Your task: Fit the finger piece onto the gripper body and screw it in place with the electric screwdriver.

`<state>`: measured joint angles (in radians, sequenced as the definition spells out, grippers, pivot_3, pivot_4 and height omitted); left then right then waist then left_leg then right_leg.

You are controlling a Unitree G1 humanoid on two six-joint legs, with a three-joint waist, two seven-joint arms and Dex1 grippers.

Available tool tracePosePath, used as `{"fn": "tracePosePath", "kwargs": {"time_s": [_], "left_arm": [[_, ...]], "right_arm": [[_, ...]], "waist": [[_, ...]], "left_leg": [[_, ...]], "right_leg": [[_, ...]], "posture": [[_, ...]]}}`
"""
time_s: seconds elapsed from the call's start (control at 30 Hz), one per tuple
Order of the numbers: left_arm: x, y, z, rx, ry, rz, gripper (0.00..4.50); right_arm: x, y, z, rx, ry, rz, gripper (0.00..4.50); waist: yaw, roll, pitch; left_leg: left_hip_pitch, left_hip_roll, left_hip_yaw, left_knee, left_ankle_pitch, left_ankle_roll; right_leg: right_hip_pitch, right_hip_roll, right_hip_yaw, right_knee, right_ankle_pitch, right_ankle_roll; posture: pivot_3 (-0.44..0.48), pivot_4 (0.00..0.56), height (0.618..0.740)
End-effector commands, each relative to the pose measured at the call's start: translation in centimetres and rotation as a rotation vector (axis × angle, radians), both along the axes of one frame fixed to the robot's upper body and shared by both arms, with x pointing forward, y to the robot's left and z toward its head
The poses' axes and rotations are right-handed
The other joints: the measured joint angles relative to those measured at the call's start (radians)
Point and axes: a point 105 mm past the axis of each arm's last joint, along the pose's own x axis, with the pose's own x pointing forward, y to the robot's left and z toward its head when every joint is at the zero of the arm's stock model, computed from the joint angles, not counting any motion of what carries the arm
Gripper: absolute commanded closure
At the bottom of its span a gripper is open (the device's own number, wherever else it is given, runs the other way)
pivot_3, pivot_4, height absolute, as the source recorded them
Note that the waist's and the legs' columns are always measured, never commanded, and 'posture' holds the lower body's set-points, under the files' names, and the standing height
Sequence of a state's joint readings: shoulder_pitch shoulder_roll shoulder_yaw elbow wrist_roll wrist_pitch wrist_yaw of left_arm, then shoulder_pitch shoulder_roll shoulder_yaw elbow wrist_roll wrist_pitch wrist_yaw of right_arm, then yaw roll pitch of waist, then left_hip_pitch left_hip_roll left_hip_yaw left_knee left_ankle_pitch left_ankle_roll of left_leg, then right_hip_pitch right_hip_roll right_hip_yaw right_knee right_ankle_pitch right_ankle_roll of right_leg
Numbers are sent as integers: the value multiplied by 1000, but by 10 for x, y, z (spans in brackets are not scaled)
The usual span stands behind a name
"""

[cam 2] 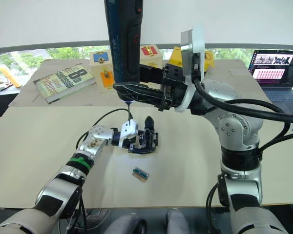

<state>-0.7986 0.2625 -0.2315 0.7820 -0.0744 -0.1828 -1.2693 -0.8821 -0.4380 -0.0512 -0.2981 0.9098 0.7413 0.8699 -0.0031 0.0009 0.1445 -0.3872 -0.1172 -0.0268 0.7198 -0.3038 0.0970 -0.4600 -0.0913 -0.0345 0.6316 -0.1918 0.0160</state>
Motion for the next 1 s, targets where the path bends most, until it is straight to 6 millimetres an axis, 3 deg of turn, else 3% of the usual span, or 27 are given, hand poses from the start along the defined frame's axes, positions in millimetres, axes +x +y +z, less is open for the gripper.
{"fn": "tracePosePath", "kwargs": {"time_s": [0.03,0.07,0.17,0.27,0.37,0.53,1.0], "left_arm": [[7,16,9,14,-12,34,253],[8,25,12,27,-24,38,0],[3,45,17,64,-38,18,0],[-16,67,23,105,-52,-67,0],[-41,76,22,140,-58,-155,0],[-69,69,7,151,-73,-226,0],[-84,40,-5,145,-92,-302,0]], "right_arm": [[-27,7,4,12,-14,145,2608],[-30,10,-3,-9,2,178,2608],[-34,13,-19,-55,27,226,2608],[-35,8,-41,-105,31,235,2608],[-37,4,-60,-148,2,219,2608],[-31,1,-81,-159,-52,142,2608],[-31,3,-115,-162,-13,87,2608]], "waist": [[-1,0,0],[-2,0,0],[-9,0,0],[-9,0,0],[-8,0,0],[-4,1,1],[7,1,1]], "left_leg": [[0,0,0,0,0,0],[0,0,0,0,0,0],[0,0,0,-2,0,0],[0,0,0,-2,0,0],[0,-1,-1,-3,0,0],[1,-3,-1,-3,0,0],[3,-3,-1,-2,0,0]], "right_leg": [[0,0,0,0,0,0],[0,0,0,0,0,0],[-1,0,0,0,0,0],[-1,0,-1,1,0,0],[-1,0,-3,0,0,0],[0,-1,-5,-1,0,0],[2,-1,-3,-1,0,0]], "posture": [[0,150,740],[0,150,740],[0,150,740],[0,150,740],[0,150,740],[0,150,740],[0,150,740]]}}
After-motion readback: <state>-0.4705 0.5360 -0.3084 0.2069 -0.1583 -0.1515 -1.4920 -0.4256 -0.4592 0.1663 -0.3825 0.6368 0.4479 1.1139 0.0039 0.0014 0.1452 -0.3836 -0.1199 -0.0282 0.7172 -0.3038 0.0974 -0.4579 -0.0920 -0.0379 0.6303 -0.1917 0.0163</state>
